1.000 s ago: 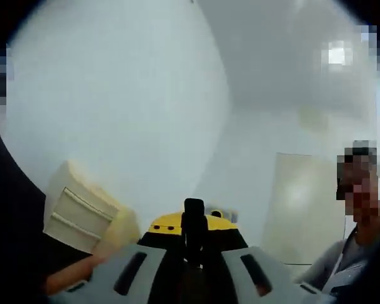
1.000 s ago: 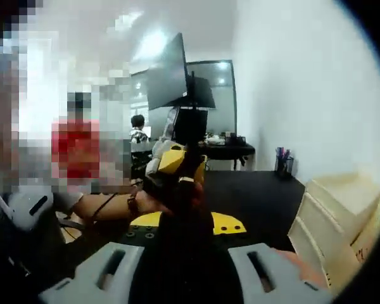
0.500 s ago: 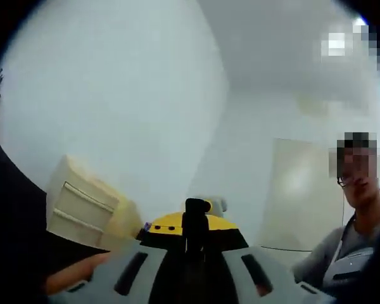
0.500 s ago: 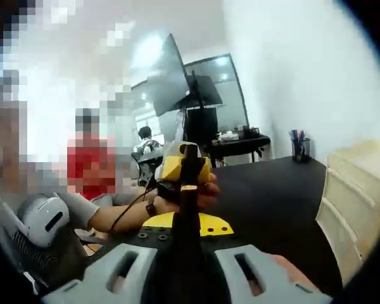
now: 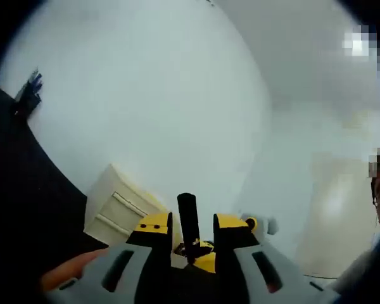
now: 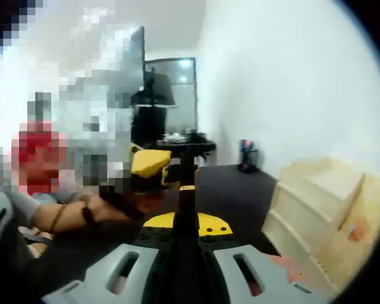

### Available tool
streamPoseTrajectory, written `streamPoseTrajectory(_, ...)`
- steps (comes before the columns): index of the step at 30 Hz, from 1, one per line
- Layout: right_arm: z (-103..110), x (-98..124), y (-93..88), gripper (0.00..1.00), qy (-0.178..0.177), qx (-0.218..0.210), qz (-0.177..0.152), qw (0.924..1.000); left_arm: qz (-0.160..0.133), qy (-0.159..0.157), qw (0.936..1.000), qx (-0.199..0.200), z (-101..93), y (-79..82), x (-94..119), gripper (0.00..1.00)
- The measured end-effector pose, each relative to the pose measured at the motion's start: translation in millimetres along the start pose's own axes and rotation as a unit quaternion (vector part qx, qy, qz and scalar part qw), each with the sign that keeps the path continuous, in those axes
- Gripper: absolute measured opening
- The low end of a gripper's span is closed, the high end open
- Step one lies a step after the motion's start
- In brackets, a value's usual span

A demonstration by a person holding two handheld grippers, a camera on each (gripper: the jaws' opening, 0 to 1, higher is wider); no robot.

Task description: Open the drawer, pick up the cosmetic bottles from the table one by one, place them into the drawer, release the gripper, close the drawer, and move the gripper away

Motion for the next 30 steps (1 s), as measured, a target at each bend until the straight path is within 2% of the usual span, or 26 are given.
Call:
streamPoseTrajectory(2, 0.9, -1.5, 3.7, 0.07, -0.037, 0.032, 0.002, 0.9988, 0.008, 0.015, 0.9999, -0.004, 1.8, -3.9, -2.2, 0.28)
streamPoseTrajectory(4, 2.9, -2.4, 6.4, 0.07, -0.072, 0.076, 0.014, 0.9944, -0.002, 0.032, 0.9995, -0.005, 2.3, -6.9, -3.6, 0.29)
streamPoseTrajectory(6, 4.4, -3.8, 8.8, 0.07, -0.099, 0.117, 0.026, 0.9879, -0.011, 0.035, 0.9993, 0.004, 2.4, -7.9, -3.7, 0.31)
streamPoseTrajectory(9, 9.4, -7.2, 11.3, 0.07, -0.108, 0.148, 0.031, 0.9825, -0.028, 0.039, 0.9986, 0.019, 3.1, -8.5, -2.9, 0.32)
streamPoseTrajectory(11, 0.9, -12.1, 13.2, 0.07, -0.116, 0.169, 0.035, 0.9781, -0.044, 0.04, 0.9978, 0.029, 3.1, -8.5, -2.0, 0.32)
streamPoseTrajectory(13, 5.3, -15.6, 12.4, 0.07, -0.108, 0.178, 0.047, 0.9771, -0.057, 0.038, 0.9971, 0.035, 3.3, -9.0, 0.0, 0.3)
streamPoseTrajectory(15, 6.8, -17.8, 12.2, 0.07, -0.115, 0.192, 0.048, 0.9735, -0.07, 0.043, 0.996, 0.034, 3.9, -9.2, 1.2, 0.29)
streamPoseTrajectory(22, 9.8, -21.7, 9.1, 0.07, -0.117, 0.206, 0.063, 0.9695, -0.079, 0.061, 0.9941, 0.043, 7.9, -11.8, 1.6, 0.23)
streamPoseTrajectory(30, 13.0, -26.3, 6.2, 0.07, -0.128, 0.209, 0.074, 0.9668, -0.083, 0.087, 0.9925, 0.024, 8.7, -12.8, 3.4, 0.15)
Point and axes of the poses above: the point that each gripper's makers call its tool centre point, and the gripper's own axes: x roughly backward along the fingers, z roughly to its left, y roughly out of its top, the point moved 10 cm from there along x, roughly backward along the fingers, and after that the axes turned 8 degrees about x, right-handed, at the moved point
